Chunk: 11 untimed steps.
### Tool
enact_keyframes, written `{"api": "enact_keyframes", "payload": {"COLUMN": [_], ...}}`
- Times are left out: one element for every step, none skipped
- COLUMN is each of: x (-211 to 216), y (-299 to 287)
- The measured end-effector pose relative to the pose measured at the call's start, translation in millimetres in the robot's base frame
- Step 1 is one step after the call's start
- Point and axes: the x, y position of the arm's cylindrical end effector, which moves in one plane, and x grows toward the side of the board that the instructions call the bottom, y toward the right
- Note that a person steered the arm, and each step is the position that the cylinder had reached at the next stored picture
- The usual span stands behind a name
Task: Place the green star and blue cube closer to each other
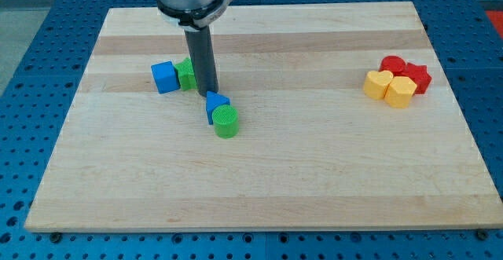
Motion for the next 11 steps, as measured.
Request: {"api": "enact_keyframes", "payload": {"x": [2,2,2,2,2,2,2,2,1,-6,-14], "y": [-5,-19,-40,-55,-65,-70,-72,-76,-79,-79,-79]}}
